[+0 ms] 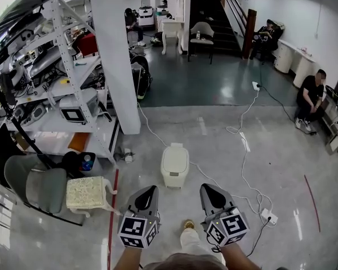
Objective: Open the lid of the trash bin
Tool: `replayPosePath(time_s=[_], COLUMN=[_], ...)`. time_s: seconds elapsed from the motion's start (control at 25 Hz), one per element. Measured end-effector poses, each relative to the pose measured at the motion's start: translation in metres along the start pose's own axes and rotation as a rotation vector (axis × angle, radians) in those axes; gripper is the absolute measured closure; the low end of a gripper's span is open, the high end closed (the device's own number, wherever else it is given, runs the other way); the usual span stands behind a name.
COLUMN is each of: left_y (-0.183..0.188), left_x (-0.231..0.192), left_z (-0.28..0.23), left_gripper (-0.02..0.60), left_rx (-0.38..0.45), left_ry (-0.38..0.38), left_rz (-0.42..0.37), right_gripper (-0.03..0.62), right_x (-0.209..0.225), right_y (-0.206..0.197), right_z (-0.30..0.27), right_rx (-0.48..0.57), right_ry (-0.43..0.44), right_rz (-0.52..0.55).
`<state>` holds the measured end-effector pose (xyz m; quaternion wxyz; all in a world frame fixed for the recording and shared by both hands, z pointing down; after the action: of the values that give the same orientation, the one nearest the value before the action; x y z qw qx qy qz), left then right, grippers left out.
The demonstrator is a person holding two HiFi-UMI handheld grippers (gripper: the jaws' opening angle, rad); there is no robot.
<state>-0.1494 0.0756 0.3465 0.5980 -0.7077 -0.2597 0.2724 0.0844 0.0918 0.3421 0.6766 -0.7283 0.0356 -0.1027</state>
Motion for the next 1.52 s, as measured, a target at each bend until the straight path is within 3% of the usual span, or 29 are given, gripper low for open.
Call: replayPosePath(time_s=[0.96,1.2,1.52], left_y=[0.044,0.055,0.075], left_x=[-0.088,-0.112,-0.155], left_z=[-0.169,-0.183,-0.205], left_gripper=[0.588,0.588,0.588], left_rx=[0.013,0.027,0.056], left_ry=[0.146,0.172,0.138], left_rz=[0.015,0.015,-0.022], right_gripper=[0.560,0.560,0.560], right_x=[0.113,0.116,0.108], right_y=[0.038,0.046,0.061], right_z=[-0.195,-0.226,-0.267], right_rx=[-0.014,0.001,0.050], right_ry=[0.074,0.081,0.044], right_rz=[0.011,0.007,0.016])
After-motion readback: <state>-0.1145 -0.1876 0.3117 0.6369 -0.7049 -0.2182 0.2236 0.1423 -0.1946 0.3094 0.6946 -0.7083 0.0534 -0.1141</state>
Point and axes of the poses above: the fingertips, and each gripper's own axes: z backward along the fingers, x to its right, y out of its top, the point moved 9 cm from there along z, backward along the fingers, and after that the axes turned 15 degrees about -y, right-handed, at the moved point
